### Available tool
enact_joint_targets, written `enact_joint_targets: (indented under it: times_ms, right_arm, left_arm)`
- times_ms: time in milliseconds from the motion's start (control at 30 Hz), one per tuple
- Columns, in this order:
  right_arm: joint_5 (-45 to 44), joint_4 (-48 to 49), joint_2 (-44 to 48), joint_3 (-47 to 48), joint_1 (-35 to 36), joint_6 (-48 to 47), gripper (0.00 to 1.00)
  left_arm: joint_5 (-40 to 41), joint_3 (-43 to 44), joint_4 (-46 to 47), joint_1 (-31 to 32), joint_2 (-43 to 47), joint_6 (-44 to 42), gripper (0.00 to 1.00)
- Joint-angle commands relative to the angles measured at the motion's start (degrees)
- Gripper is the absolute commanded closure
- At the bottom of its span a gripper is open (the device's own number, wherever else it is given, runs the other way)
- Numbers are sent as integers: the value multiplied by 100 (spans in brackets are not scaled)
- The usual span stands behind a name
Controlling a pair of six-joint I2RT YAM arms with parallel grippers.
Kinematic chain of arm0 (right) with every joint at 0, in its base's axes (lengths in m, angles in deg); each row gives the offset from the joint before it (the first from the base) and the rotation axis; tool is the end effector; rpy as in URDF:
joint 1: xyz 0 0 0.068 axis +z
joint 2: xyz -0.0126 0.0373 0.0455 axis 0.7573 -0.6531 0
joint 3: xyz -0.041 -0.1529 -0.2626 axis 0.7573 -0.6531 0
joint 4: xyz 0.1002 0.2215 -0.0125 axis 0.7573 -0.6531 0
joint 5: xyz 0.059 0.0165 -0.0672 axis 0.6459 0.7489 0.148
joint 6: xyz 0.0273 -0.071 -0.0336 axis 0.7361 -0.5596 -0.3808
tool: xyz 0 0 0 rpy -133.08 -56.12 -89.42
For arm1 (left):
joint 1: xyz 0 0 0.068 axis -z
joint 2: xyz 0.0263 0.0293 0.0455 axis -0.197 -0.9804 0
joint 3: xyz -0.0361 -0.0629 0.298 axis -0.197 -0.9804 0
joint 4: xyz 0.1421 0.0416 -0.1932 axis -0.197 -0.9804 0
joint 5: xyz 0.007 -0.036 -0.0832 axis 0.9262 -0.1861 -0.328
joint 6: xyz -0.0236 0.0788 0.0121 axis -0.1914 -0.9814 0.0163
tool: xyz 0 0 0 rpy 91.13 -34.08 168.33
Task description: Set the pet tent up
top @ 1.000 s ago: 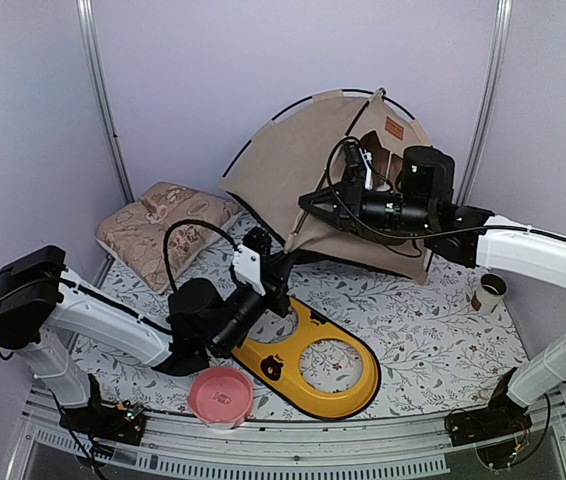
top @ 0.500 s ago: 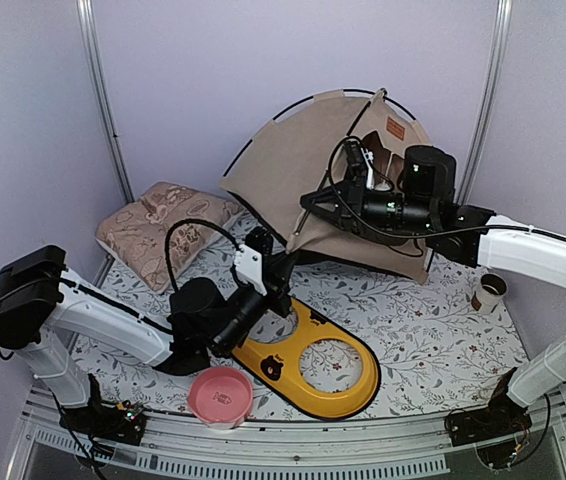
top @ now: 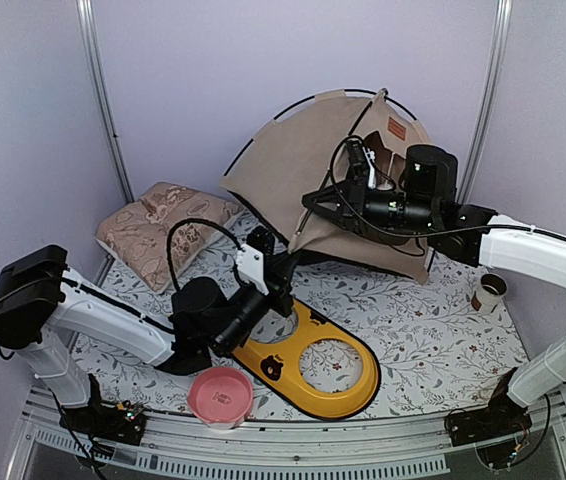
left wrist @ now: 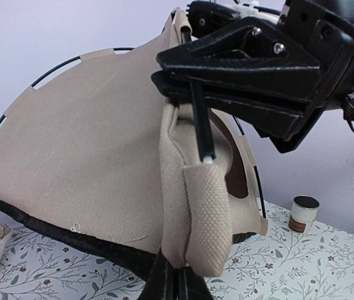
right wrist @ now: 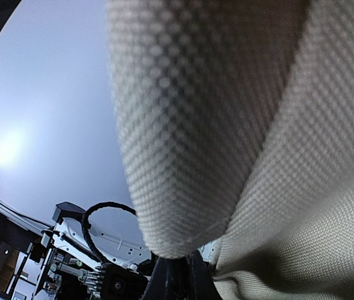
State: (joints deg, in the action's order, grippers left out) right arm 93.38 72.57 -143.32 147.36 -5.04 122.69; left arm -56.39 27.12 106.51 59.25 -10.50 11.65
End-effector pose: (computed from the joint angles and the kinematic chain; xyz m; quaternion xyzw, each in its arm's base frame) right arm 0.2287 0.2666 0.4014 -0.1182 0.7241 0.5945 0.3292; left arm 0.1577 -0.3302 0.2957 0.1784 0.6053 -0.2752 0.7253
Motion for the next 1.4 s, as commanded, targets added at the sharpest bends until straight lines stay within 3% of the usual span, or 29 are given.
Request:
enact_joint_targets:
  times_ms: [0,1367]
  right_arm:
    - [-741,283,85,83,-397,5,100]
    - [-532,463,-123,-464,-99,272,100]
  left_arm:
    - [-135,-8,-202,275,-92,56,100]
    - [-206,91,-321,187,-7,173,100]
